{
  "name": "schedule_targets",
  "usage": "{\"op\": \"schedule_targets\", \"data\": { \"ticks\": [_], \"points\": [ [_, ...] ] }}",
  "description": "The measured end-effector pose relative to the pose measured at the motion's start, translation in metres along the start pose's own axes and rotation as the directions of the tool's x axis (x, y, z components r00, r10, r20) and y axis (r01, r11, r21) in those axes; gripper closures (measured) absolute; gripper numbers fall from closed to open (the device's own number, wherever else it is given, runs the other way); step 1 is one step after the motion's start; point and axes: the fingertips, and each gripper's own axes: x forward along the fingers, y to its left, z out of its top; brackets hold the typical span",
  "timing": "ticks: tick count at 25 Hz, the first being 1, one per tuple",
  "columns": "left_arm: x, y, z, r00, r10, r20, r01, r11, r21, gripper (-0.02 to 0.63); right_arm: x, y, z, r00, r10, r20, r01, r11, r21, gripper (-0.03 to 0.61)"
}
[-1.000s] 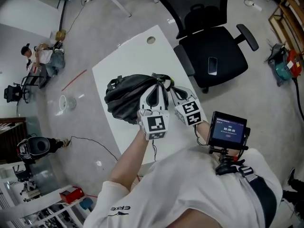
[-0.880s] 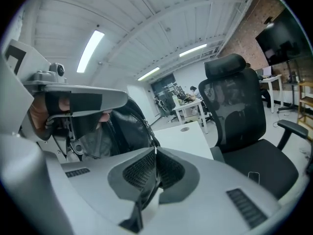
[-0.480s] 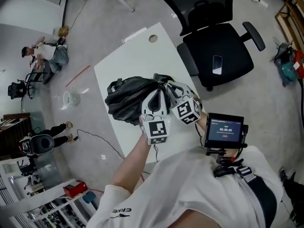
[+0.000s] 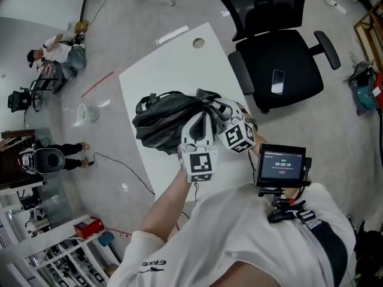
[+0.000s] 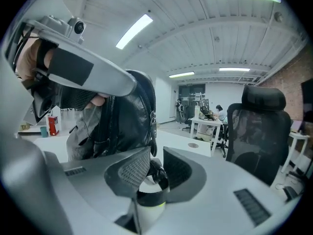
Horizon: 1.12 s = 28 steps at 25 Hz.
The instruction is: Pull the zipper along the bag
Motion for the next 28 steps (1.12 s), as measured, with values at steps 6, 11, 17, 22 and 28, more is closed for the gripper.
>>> {"op": "schedule_targets", "data": {
  "ticks": [6,11,17,22,28],
  "points": [
    [-0.002,-0.003,0.009,1.000,-0.008,0.005,0.008,1.000,-0.015,0.609,0.002,-0.012,0.015,0.997,0.074,0.013,-0.073,0.997,-0.026,0.506],
    [-0.002,-0.004,0.001,1.000,-0.018,-0.005,0.018,1.000,-0.025,0.609,0.001,-0.003,0.014,0.989,0.147,-0.004,-0.147,0.987,-0.071,0.507],
    [-0.005,-0.001,-0.004,1.000,-0.010,-0.020,0.009,0.999,-0.045,0.609,0.007,-0.001,0.014,0.985,0.171,-0.018,-0.172,0.982,-0.082,0.508],
    [-0.006,0.004,-0.013,1.000,0.002,-0.017,-0.003,0.999,-0.047,0.609,0.012,-0.011,0.011,0.993,0.118,-0.031,-0.120,0.991,-0.067,0.558],
    [-0.030,0.031,-0.016,0.999,0.032,0.015,-0.031,0.998,-0.055,0.609,0.011,-0.009,0.041,0.999,0.044,0.009,-0.044,0.998,-0.039,0.561]
  ]
}}
